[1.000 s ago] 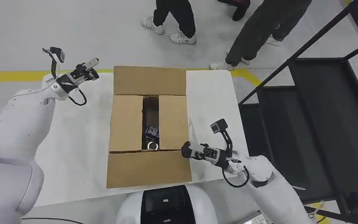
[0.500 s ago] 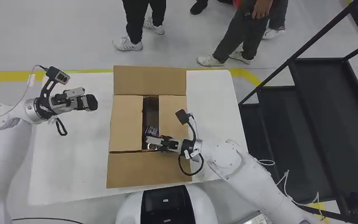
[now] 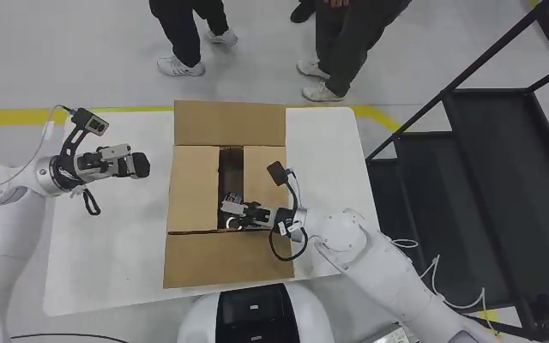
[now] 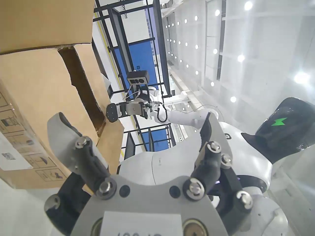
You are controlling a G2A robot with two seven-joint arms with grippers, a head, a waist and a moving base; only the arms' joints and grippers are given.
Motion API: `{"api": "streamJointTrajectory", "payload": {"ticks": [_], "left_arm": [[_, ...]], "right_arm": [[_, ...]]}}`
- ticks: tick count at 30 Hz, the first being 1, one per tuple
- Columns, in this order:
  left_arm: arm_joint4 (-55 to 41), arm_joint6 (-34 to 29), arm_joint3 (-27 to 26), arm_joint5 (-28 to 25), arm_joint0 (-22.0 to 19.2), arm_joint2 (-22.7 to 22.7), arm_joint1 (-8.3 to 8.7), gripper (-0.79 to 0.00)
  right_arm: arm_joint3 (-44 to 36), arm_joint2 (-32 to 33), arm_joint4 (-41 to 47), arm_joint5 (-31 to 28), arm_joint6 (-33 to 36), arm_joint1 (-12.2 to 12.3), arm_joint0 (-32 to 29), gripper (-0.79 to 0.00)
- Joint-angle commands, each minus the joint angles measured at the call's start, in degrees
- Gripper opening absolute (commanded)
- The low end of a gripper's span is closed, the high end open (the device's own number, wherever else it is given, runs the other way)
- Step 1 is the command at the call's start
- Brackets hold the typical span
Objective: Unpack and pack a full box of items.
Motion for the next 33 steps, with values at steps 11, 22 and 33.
{"api": "streamJointTrajectory", "payload": {"ticks": [11,22,33], "left_arm": [[6.58,7.19,-6.28,0.34,3.91,-3.56,0.95,0.0],[8.17,9.52,-9.94,0.83,6.67,-5.81,1.3,0.0],[1.54,14.49,-14.0,-2.14,10.49,-12.8,1.67,0.0]], "right_arm": [[6.87,-7.49,0.31,3.16,0.58,-2.78,8.05,0.0],[12.87,-15.2,4.39,-4.15,-1.36,-7.35,15.07,0.0],[15.44,-22.4,4.79,-10.69,-4.55,-12.5,21.31,0.0]]}}
